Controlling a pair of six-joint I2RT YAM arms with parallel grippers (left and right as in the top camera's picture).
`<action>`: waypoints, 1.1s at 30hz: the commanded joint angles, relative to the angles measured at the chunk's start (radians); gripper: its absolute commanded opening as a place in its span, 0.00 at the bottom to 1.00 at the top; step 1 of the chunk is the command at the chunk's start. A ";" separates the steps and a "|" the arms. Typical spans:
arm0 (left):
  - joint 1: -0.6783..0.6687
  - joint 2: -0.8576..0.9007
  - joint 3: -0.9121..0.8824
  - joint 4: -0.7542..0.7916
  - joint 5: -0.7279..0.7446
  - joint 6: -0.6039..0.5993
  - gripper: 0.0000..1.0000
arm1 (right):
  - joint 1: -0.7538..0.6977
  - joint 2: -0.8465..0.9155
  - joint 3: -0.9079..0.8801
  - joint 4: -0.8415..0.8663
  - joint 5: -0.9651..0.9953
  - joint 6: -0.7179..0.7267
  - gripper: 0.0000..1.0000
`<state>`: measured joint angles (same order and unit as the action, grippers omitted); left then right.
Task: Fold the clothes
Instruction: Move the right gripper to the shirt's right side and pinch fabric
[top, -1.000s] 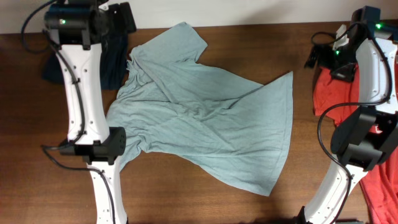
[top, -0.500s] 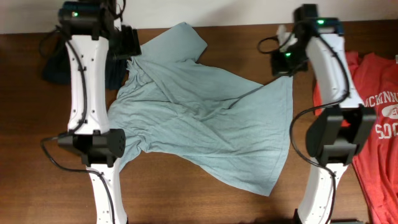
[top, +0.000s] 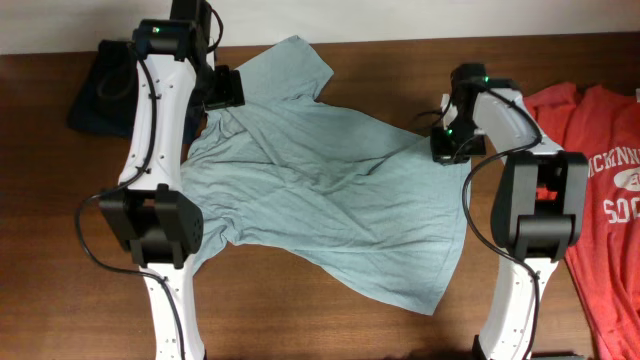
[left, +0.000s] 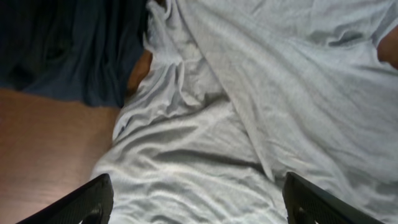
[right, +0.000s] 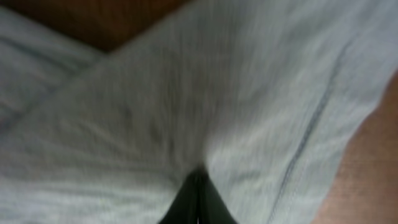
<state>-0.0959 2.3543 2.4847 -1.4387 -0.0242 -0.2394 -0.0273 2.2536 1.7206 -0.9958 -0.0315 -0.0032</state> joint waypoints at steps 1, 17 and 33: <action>-0.002 -0.013 -0.034 0.031 0.010 0.005 0.92 | -0.002 0.011 -0.095 0.034 0.019 0.008 0.04; -0.002 -0.013 -0.057 0.070 0.003 0.005 0.94 | -0.031 -0.003 -0.131 -0.325 0.063 0.170 0.04; -0.002 -0.013 -0.057 0.097 0.003 0.005 0.99 | -0.027 -0.099 0.232 -0.208 -0.158 0.077 0.04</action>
<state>-0.0959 2.3543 2.4325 -1.3449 -0.0223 -0.2394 -0.0563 2.1712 1.9427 -1.2205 -0.1345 0.1028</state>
